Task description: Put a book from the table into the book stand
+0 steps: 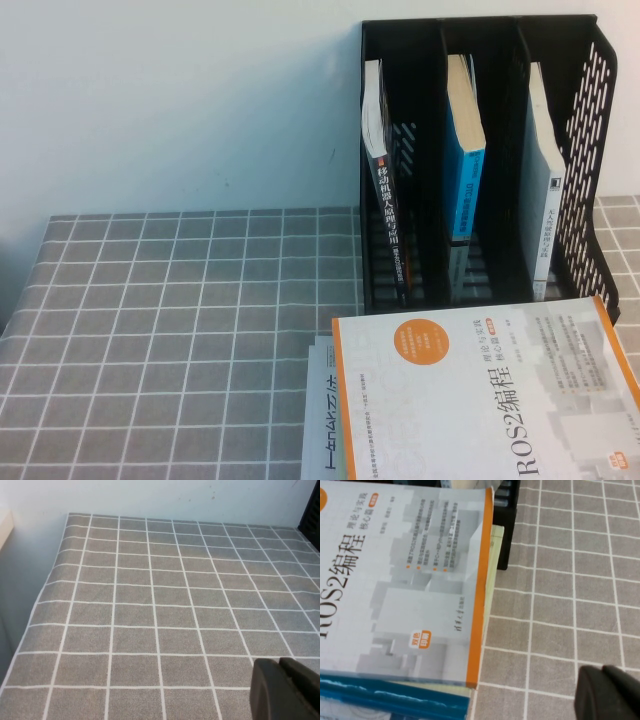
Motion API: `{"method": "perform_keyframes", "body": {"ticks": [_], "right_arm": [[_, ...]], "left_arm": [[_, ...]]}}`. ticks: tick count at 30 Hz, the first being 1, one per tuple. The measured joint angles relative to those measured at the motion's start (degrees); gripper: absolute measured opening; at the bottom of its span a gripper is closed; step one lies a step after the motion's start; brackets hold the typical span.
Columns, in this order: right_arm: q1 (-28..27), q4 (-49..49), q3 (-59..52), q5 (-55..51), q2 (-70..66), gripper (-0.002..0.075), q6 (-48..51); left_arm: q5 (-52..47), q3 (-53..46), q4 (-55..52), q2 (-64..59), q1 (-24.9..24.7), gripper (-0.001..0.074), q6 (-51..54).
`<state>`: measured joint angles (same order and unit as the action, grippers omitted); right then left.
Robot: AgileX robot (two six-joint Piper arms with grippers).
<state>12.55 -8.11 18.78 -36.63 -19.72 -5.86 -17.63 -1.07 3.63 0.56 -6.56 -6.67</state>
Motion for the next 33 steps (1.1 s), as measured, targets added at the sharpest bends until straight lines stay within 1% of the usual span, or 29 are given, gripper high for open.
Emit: {"method": "perform_keyframes", "body": {"ticks": [5, 7, 12, 15, 17, 20, 33], "right_arm": [[-0.1, 0.0, -2.1, 1.3, 1.0, -0.0003, 0.0], [-1.3, 0.0, -3.6, 3.0, 3.9, -0.0003, 0.0], [-7.5, 0.0, -10.8, 12.3, 17.0, -0.0003, 3.3], [-11.5, 0.0, -14.9, 16.8, 20.1, -0.0003, 4.9], [-12.8, 0.0, -17.4, 18.2, 20.3, -0.0003, 5.9], [-13.2, 0.8, -20.1, 17.3, 20.4, -0.0003, 5.9], [-13.2, 2.2, -20.0, 15.9, 20.6, -0.0003, 5.9]], "left_arm": [[-0.1, 0.0, 0.0, 0.0, 0.0, -0.0001, -0.3], [-0.1, 0.0, 0.0, 0.0, 0.0, -0.0001, -0.3], [-0.1, 0.0, 0.0, 0.0, 0.0, -0.0001, -0.1], [-0.1, 0.0, 0.0, 0.1, 0.0, -0.0001, 0.4], [-0.2, 0.0, 0.0, 0.1, 0.0, -0.0001, 0.7], [-0.2, 0.0, 0.0, 0.1, 0.0, -0.0001, 0.9], [-0.3, 0.1, 0.0, 0.1, 0.0, -0.0001, 0.9]]}}
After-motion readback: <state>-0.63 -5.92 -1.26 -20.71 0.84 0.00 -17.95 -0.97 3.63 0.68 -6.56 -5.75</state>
